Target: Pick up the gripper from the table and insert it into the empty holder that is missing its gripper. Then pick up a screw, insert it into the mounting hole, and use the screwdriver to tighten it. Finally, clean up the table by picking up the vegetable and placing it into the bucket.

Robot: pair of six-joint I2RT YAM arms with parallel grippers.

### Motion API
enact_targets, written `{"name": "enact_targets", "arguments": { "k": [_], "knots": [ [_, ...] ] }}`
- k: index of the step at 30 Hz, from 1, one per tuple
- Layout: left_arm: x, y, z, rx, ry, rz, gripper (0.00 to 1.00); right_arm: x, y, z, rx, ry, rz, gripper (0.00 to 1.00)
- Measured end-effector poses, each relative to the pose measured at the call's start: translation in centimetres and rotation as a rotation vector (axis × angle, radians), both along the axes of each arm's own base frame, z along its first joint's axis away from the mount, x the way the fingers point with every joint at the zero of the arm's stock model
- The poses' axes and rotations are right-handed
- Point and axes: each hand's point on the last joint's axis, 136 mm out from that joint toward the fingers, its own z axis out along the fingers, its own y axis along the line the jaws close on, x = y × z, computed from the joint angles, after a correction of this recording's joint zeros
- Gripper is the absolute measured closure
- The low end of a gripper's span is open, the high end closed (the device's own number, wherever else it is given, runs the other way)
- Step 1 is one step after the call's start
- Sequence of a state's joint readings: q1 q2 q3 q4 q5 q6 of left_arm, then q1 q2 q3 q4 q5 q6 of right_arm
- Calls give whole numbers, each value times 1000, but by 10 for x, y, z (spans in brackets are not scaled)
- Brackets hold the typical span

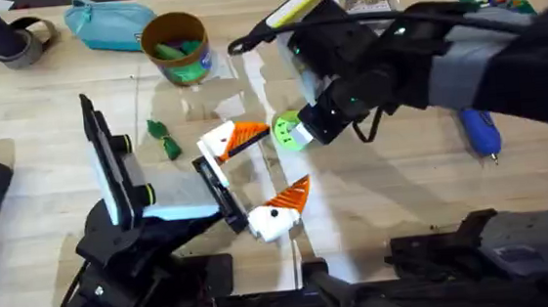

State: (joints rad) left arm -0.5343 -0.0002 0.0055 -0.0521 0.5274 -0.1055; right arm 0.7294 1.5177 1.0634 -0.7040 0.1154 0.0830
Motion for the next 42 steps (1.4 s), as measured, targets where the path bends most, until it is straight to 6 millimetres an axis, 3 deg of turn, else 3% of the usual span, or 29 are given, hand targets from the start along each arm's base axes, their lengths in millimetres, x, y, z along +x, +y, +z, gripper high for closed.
{"name": "enact_targets", "arguments": {
  "k": [11,21,34,42],
  "knots": [
    [0,0,0,0,0,0,10,3,-1,-24,-38,43,-9,534],
    [0,0,0,0,0,0,10,7,-6,-30,-45,57,-39,789],
    [0,0,0,0,0,0,10,7,-4,-30,-37,60,-40,747],
    [0,0,0,0,0,0,10,7,-4,-30,-37,61,-40,899]
  ]
}}
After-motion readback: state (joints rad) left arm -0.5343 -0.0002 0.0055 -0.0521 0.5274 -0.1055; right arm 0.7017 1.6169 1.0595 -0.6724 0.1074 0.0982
